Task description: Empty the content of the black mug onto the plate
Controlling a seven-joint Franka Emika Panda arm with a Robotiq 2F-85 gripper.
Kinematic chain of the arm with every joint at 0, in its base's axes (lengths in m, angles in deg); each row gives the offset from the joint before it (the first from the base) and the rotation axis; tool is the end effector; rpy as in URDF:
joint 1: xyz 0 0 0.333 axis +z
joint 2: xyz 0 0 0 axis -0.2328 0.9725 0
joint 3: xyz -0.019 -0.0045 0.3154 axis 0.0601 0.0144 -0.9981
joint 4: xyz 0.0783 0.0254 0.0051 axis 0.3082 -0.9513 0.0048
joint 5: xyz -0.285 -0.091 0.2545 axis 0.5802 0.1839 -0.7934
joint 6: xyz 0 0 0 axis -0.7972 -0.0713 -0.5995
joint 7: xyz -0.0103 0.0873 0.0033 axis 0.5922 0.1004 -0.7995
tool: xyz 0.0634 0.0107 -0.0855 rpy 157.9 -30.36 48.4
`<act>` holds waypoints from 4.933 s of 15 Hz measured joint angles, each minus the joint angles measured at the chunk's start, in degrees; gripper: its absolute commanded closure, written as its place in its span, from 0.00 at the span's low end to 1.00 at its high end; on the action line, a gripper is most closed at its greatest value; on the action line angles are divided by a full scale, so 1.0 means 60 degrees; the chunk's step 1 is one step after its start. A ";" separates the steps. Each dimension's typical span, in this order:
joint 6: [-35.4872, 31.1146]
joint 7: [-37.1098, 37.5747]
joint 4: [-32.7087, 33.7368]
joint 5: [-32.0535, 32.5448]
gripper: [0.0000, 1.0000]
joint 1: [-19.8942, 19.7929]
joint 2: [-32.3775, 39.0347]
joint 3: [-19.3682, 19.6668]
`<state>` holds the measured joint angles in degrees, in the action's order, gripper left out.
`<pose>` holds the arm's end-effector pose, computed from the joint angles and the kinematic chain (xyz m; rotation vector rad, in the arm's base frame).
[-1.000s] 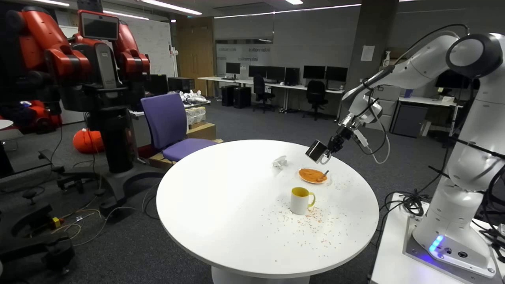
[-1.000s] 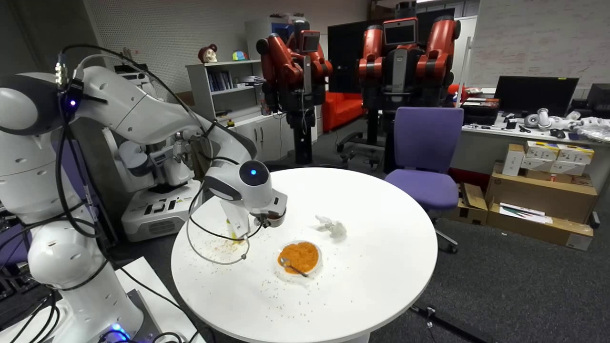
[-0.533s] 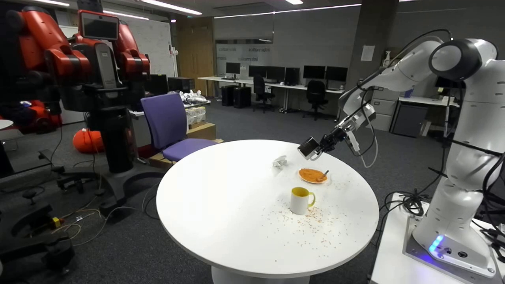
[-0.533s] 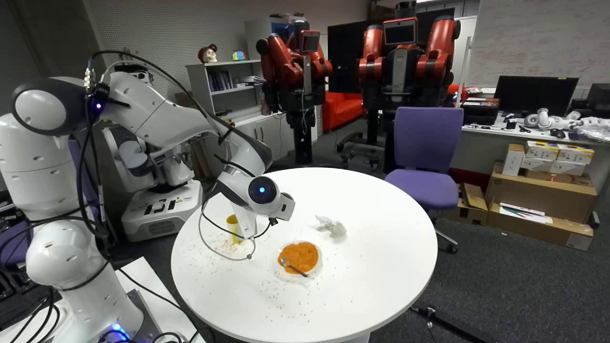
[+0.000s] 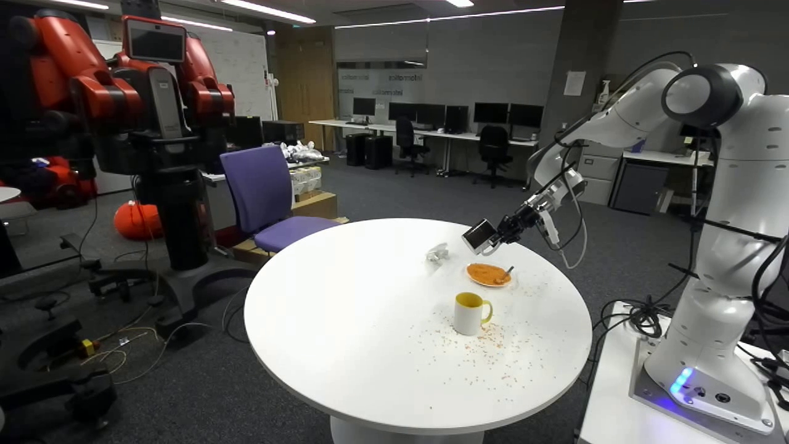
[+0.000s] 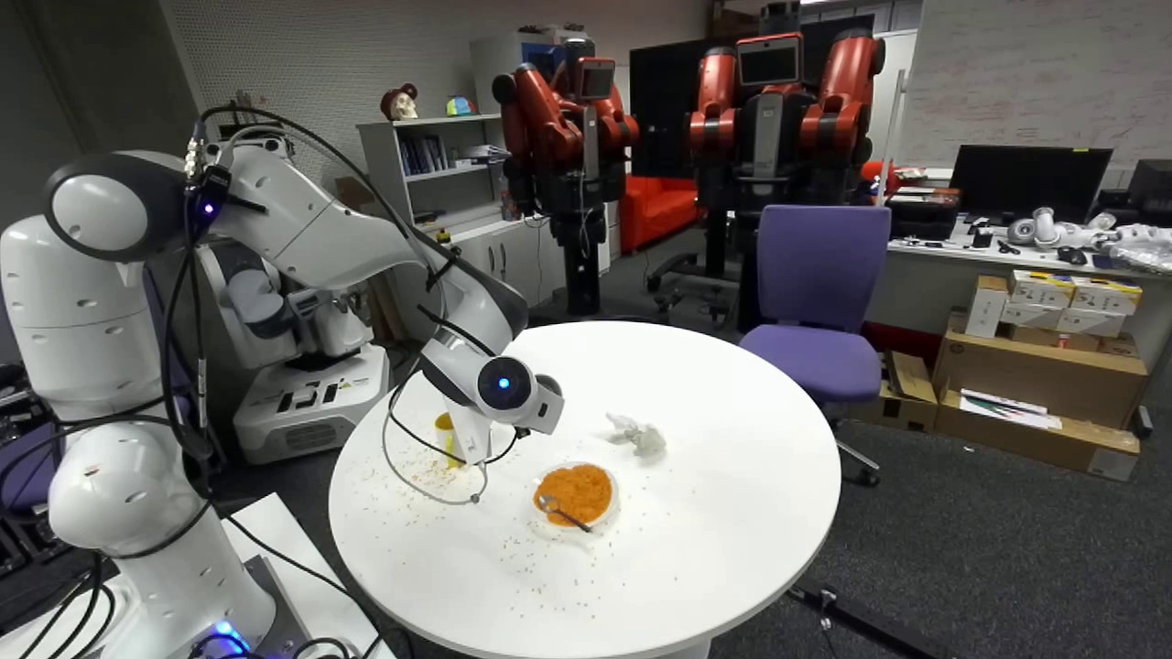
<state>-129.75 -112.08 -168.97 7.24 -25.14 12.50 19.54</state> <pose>0.4556 -0.1911 0.2569 -2.2636 0.4536 -0.4680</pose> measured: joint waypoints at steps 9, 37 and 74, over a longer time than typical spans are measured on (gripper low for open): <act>0.0101 0.0012 0.0058 -0.0002 0.95 -0.0211 0.0579 -0.0006; 0.5898 0.0024 0.2940 -0.0525 0.95 -0.2129 0.4268 0.0058; 0.8589 0.0119 0.3876 -0.0543 0.95 -0.3006 0.5880 0.0245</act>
<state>-78.21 -111.37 -145.71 3.98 -43.17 47.78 21.00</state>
